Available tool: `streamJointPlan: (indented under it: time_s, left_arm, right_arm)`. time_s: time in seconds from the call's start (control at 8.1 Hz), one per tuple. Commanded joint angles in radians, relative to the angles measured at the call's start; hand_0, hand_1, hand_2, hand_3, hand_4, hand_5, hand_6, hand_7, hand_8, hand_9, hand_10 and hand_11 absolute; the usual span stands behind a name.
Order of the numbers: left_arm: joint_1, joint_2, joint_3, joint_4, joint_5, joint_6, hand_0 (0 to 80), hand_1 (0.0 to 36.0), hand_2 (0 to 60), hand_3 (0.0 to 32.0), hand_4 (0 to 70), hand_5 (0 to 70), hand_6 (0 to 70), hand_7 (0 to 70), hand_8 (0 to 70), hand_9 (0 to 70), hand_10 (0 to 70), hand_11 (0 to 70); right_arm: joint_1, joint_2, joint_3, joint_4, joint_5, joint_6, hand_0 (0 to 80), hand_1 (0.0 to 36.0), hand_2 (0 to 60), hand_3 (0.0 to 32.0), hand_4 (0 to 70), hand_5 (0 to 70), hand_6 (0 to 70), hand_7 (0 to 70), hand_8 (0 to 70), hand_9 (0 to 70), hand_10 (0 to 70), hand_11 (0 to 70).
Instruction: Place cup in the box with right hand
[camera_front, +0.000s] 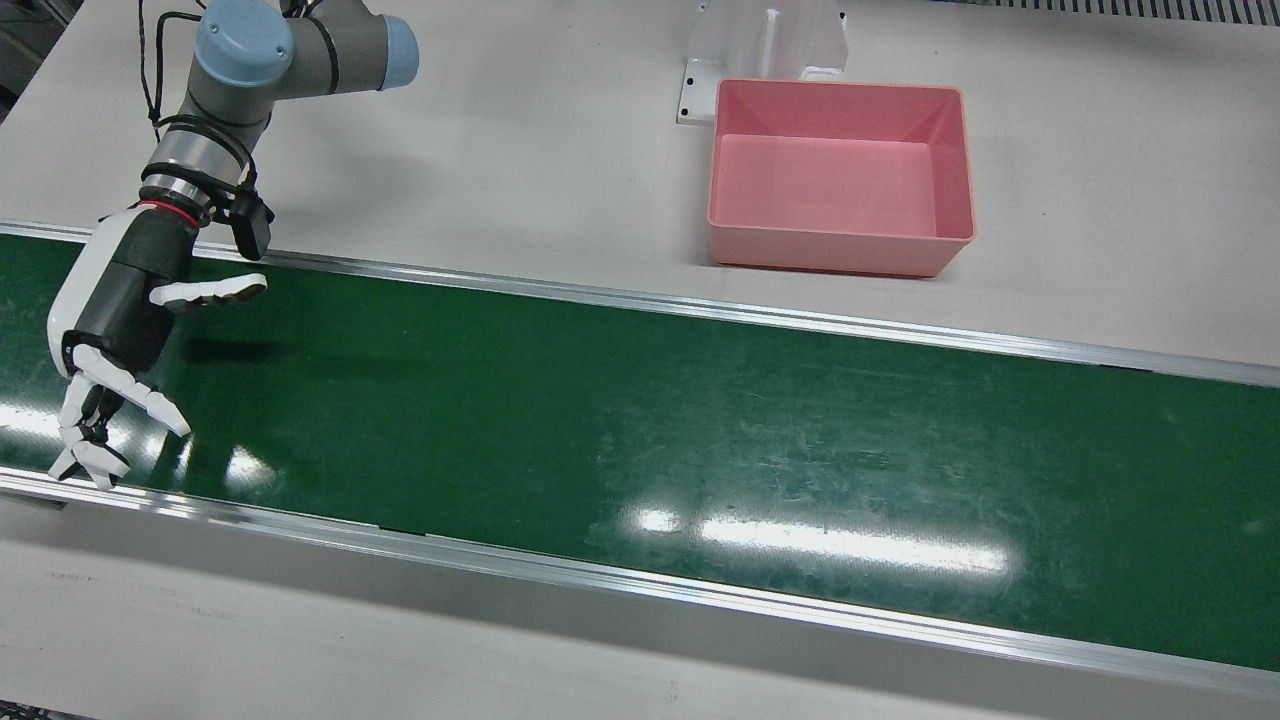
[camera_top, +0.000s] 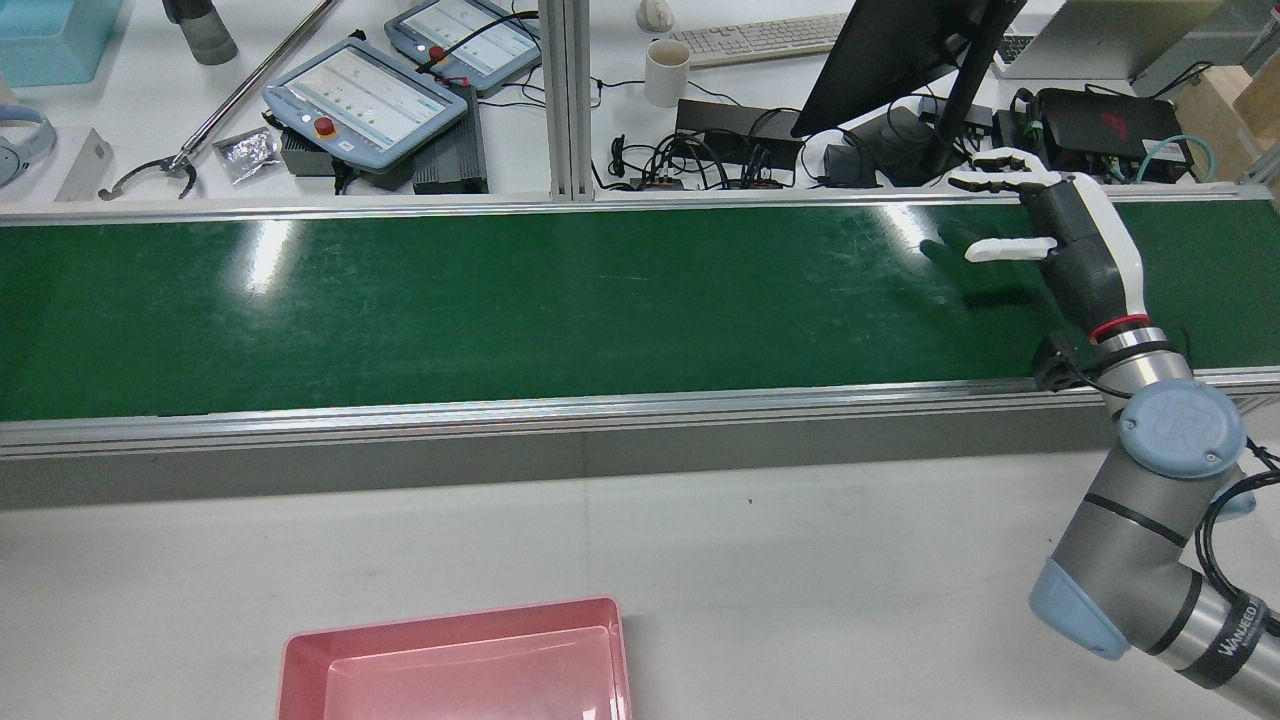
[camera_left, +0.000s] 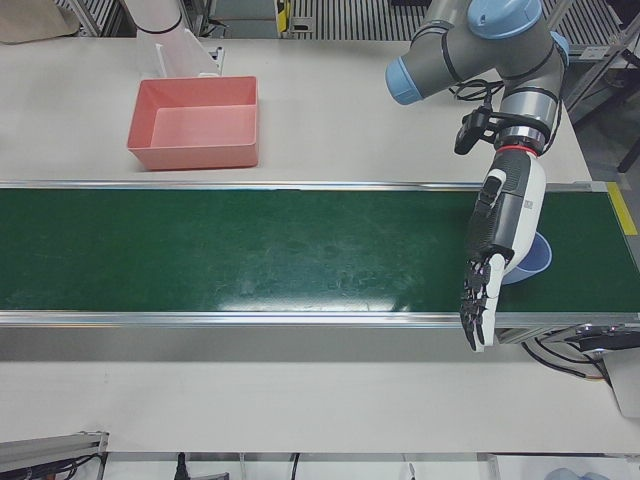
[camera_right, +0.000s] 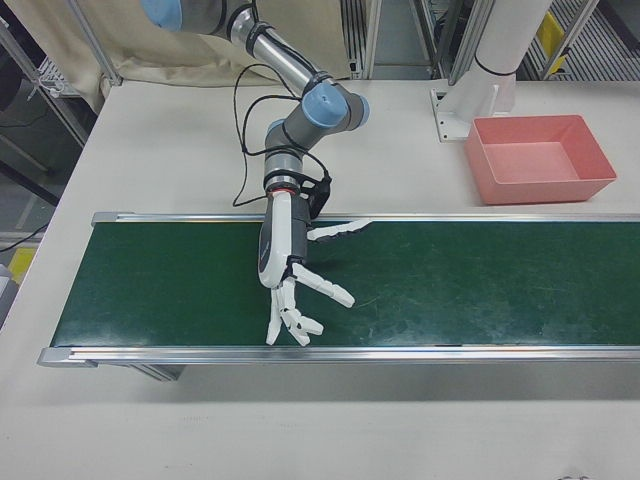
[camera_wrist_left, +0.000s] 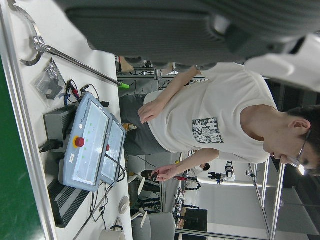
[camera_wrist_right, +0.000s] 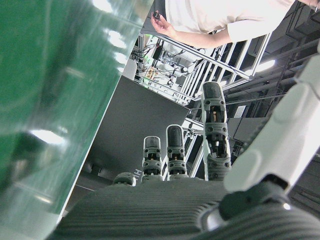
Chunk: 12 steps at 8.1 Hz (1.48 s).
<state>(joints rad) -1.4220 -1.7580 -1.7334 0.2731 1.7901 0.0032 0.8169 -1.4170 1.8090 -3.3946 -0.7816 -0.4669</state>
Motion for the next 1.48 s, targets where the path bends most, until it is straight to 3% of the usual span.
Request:
streamJointPlan:
  time_s: [0.0, 0.25, 0.62, 0.74, 1.36]
  left_arm:
    - [0.0, 0.0, 0.0, 0.001, 0.0, 0.0, 0.0, 0.0, 0.0, 0.0, 0.0, 0.0, 0.0, 0.0, 0.0, 0.0, 0.0, 0.0]
    - [0.0, 0.0, 0.0, 0.001, 0.0, 0.001, 0.0, 0.0, 0.0, 0.0, 0.0, 0.0, 0.0, 0.0, 0.0, 0.0, 0.0, 0.0]
    - [0.0, 0.0, 0.0, 0.001, 0.0, 0.0, 0.0, 0.0, 0.0, 0.0, 0.0, 0.0, 0.0, 0.0, 0.0, 0.0, 0.0, 0.0]
    - [0.0, 0.0, 0.0, 0.001, 0.0, 0.0, 0.0, 0.0, 0.0, 0.0, 0.0, 0.0, 0.0, 0.0, 0.0, 0.0, 0.0, 0.0]
    - [0.0, 0.0, 0.0, 0.001, 0.0, 0.0, 0.0, 0.0, 0.0, 0.0, 0.0, 0.0, 0.0, 0.0, 0.0, 0.0, 0.0, 0.0]
  right_arm:
    - [-0.036, 0.017, 0.007, -0.025, 0.033, 0.002, 44.0, 1.0, 0.1, 3.8, 38.8, 1.6, 6.9, 39.7, 10.2, 20.1, 0.0, 0.0]
    - [-0.039, 0.018, 0.039, -0.064, 0.035, 0.001, 44.2, 1.4, 0.8, 4.0, 38.1, 1.6, 6.8, 39.2, 10.1, 19.9, 0.0, 0.0]
    - [-0.058, 0.056, 0.041, -0.112, 0.064, -0.01, 42.5, 3.5, 9.7, 2.8, 40.3, 1.3, 7.0, 40.8, 9.8, 20.3, 0.0, 0.0]
    - [-0.058, 0.066, 0.039, -0.112, 0.064, -0.012, 42.7, 3.6, 10.0, 2.6, 41.1, 1.2, 7.0, 41.0, 9.5, 20.1, 0.0, 0.0]
    - [-0.03, 0.072, 0.001, -0.101, 0.061, -0.004, 43.3, 0.1, 0.4, 2.2, 47.1, 0.9, 7.5, 43.6, 9.7, 21.0, 0.4, 0.4]
